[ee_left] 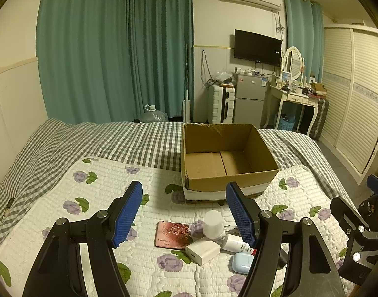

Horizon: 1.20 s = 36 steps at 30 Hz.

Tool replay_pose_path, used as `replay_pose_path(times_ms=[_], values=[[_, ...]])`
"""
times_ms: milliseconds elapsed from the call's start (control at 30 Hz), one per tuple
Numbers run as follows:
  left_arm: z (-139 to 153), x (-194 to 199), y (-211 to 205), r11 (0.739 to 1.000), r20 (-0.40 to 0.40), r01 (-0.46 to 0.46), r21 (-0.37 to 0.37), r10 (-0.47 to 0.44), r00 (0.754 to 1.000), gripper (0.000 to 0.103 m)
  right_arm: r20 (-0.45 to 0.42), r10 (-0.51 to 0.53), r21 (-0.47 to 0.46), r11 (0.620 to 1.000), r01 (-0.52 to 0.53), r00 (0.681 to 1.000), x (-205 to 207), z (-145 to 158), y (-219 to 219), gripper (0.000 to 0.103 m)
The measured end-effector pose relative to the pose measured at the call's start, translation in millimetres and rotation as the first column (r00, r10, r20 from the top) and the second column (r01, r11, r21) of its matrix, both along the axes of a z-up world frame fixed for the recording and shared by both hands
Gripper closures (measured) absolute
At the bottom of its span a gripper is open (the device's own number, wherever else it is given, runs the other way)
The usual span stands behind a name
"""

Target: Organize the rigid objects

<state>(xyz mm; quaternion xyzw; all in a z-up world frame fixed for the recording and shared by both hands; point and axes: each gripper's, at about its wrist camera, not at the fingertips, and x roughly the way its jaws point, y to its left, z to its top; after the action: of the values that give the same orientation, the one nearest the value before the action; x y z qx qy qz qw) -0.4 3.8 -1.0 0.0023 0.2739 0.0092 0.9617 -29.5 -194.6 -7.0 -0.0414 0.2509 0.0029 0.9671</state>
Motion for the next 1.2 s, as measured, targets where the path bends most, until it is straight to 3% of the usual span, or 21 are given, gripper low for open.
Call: replay_pose_path(times_ms=[867, 1200], values=[[-5.8, 4.7, 8.7, 0.999, -0.017, -0.043, -0.023, 0.042, 0.999, 0.03, 0.013, -0.01, -0.005, 1.0, 0.01, 1.0, -1.6, 2.8, -3.0, 0.0], [-5.1, 4.7, 6.7, 1.0, -0.008, -0.026, -0.001, 0.026, 1.0, 0.03, 0.014, -0.011, -0.007, 1.0, 0.011, 1.0, -0.6, 0.7, -3.5, 0.0]])
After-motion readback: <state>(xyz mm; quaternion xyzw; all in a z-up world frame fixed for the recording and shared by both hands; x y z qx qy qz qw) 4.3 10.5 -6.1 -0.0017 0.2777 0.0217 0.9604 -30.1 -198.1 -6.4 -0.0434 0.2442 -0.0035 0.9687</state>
